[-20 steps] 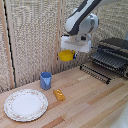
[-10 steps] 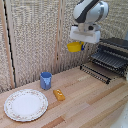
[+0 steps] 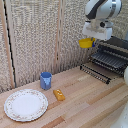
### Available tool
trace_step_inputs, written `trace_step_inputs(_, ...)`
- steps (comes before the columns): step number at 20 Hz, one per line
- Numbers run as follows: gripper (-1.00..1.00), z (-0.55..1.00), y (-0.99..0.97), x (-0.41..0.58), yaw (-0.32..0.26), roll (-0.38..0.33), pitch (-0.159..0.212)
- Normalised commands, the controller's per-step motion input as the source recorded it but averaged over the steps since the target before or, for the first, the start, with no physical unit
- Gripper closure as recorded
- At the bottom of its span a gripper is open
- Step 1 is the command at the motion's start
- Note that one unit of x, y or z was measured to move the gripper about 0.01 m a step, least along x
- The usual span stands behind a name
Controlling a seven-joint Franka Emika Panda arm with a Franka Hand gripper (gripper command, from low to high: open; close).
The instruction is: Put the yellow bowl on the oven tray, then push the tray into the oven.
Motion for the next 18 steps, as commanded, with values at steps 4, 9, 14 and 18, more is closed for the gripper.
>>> trace_step_inputs(4, 1.00, 0.03, -0.66, -0.025, -0.203, 0.000, 0.000)
trace_step_inputs(9, 1.00, 0.00, -0.71, -0.011, -0.185, 0.000, 0.000)
trace_step_inputs(14, 1.00, -0.02, -0.75, 0.000, -0.160, 0.001, 0.000)
trace_step_inputs(18, 1.00, -0.08, -0.76, 0.044, -0.134, 0.018, 0.000)
